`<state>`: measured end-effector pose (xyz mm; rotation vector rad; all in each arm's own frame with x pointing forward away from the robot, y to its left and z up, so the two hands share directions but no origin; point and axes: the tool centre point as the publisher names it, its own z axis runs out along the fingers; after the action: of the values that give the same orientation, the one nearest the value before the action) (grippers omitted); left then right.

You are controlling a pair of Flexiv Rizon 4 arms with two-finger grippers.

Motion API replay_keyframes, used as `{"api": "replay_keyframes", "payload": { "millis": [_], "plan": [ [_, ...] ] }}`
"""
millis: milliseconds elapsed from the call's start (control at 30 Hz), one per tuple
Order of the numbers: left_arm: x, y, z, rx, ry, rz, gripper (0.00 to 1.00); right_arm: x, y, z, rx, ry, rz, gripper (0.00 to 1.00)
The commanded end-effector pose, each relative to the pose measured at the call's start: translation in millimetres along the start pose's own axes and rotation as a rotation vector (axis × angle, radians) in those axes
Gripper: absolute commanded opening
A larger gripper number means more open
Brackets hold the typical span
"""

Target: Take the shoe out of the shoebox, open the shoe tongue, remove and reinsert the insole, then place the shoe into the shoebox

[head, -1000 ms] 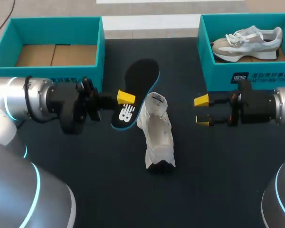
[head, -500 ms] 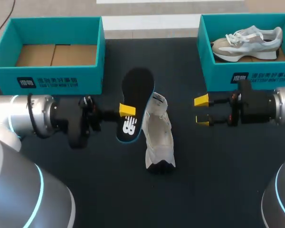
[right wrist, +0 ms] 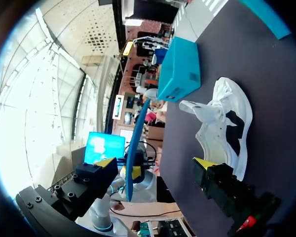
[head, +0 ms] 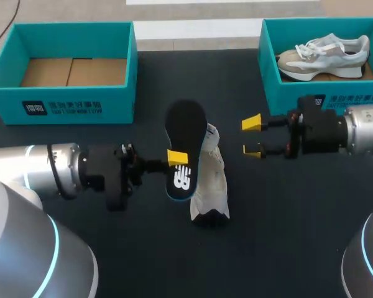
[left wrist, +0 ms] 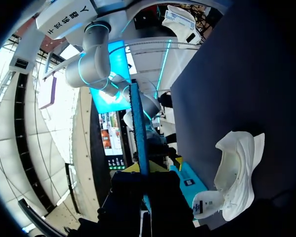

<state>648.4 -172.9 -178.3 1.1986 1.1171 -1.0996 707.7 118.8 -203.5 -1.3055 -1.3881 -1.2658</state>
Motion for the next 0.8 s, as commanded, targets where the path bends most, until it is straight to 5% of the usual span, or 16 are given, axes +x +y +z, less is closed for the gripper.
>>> {"api": "replay_keyframes", "payload": {
  "millis": [33, 267, 333, 433, 800],
  "plan": [
    [4.1, -2.3, 11.3, -0.011, -0.003, 0.012, 0.00, 2.7, 13.1, 19.7, 0.040, 0.001, 0.019, 1.00],
    [8.8, -2.1, 26.4, -0.012, 0.016, 0.082, 0.00, 15.0, 8.8, 30.8, 0.037, 0.003, 0.006, 1.00],
    [9.8, -1.6, 30.5, -0.012, 0.019, 0.089, 0.00, 18.8, 6.8, 33.3, 0.045, 0.006, 0.002, 0.76],
    [11.2, 0.9, 36.6, -0.016, 0.032, 0.086, 0.00, 22.1, 5.6, 36.8, 0.055, 0.006, -0.003, 0.56],
    [16.6, 6.5, 54.8, -0.007, 0.053, 0.121, 0.00, 26.1, 5.8, 44.7, 0.079, 0.015, -0.004, 0.53]
  ]
}}
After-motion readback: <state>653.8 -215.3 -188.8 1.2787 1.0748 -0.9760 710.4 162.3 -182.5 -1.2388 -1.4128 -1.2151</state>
